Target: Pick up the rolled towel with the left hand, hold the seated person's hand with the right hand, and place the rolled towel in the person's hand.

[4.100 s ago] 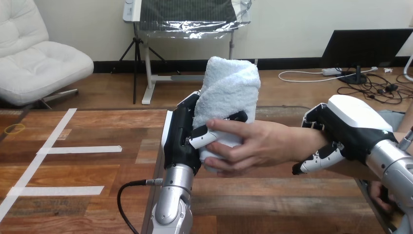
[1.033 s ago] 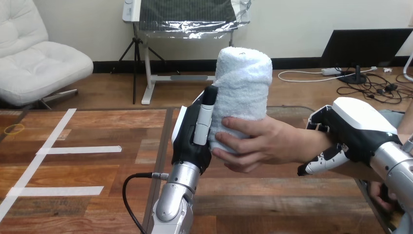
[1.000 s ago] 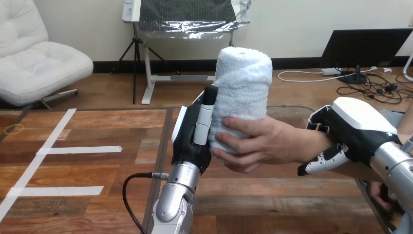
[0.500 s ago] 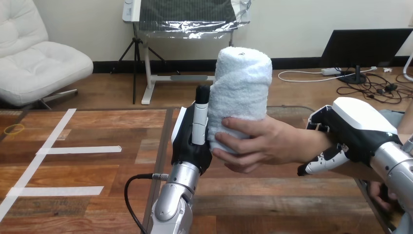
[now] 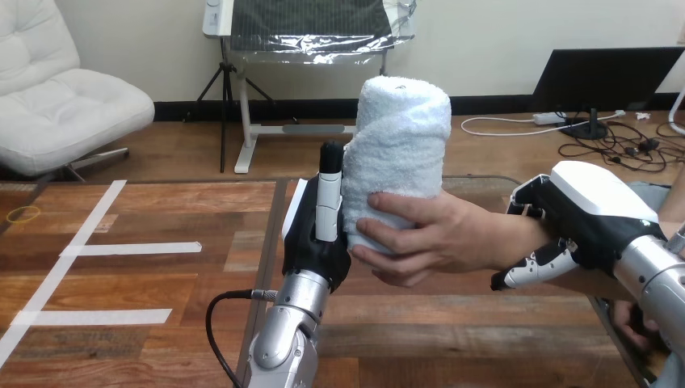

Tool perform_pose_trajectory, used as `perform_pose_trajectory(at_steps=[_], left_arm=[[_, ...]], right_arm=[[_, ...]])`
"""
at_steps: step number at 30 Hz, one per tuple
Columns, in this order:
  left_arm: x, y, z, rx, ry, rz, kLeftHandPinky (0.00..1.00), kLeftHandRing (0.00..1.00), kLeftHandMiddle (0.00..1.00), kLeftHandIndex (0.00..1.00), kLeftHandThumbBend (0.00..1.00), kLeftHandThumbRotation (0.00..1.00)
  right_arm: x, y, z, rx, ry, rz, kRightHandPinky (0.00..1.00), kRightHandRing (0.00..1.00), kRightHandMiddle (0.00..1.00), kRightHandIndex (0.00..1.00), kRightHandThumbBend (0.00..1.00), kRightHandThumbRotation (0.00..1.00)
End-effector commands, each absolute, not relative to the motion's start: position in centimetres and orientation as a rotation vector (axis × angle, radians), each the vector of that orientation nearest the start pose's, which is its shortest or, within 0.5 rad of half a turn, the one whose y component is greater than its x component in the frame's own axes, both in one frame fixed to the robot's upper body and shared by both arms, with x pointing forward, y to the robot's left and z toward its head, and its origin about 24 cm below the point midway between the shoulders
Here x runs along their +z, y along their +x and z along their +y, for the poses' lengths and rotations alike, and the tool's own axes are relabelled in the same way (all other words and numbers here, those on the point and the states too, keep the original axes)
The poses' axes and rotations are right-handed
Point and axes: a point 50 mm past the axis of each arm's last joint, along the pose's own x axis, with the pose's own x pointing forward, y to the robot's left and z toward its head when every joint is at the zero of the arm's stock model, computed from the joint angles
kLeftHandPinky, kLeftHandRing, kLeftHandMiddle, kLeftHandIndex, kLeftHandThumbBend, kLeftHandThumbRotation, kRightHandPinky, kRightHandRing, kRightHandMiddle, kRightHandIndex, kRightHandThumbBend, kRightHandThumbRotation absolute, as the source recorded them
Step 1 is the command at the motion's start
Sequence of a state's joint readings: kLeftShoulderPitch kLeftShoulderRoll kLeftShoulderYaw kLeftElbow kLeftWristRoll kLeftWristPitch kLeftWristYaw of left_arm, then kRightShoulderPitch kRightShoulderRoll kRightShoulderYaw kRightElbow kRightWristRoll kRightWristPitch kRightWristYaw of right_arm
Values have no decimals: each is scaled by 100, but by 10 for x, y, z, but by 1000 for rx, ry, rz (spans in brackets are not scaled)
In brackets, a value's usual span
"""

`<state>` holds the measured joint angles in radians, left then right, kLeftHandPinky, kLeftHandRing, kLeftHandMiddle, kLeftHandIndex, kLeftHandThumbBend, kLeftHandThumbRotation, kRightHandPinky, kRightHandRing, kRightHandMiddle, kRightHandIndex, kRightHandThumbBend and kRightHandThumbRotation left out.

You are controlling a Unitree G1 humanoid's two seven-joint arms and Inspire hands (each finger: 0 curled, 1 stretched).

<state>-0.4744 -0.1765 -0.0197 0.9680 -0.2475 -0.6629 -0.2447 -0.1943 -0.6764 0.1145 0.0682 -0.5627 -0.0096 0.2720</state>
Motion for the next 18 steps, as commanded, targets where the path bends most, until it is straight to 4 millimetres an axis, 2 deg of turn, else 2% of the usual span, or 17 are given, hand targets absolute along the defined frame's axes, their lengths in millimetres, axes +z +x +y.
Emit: perform_pose_trajectory(at_steps=[1, 5, 11, 14, 15, 18], left_arm=[[35, 299, 25, -366, -439, -199, 68, 73, 75, 74, 98, 100], [36, 298, 30, -355, -435, -215, 70, 75, 76, 75, 99, 100], [38, 298, 37, -335, -426, -238, 75, 78, 78, 77, 100, 100], [38, 298, 42, -329, -419, -247, 79, 80, 80, 78, 100, 100], [38, 298, 43, -327, -417, -250, 82, 82, 81, 79, 100, 100], [38, 298, 48, -315, -407, -255, 86, 84, 83, 80, 100, 100]], right_arm=[[90, 285, -224, 328, -1188, 15, 25, 31, 40, 46, 85, 23], [91, 284, -223, 329, -1192, 13, 27, 34, 42, 48, 86, 25], [91, 282, -224, 331, -1228, 7, 35, 44, 51, 55, 89, 37], [92, 281, -223, 331, -1251, 4, 40, 50, 56, 58, 91, 47], [92, 280, -223, 332, -1256, 3, 43, 55, 59, 62, 95, 55], [93, 279, -223, 339, -1267, 0, 45, 60, 64, 65, 97, 63]])
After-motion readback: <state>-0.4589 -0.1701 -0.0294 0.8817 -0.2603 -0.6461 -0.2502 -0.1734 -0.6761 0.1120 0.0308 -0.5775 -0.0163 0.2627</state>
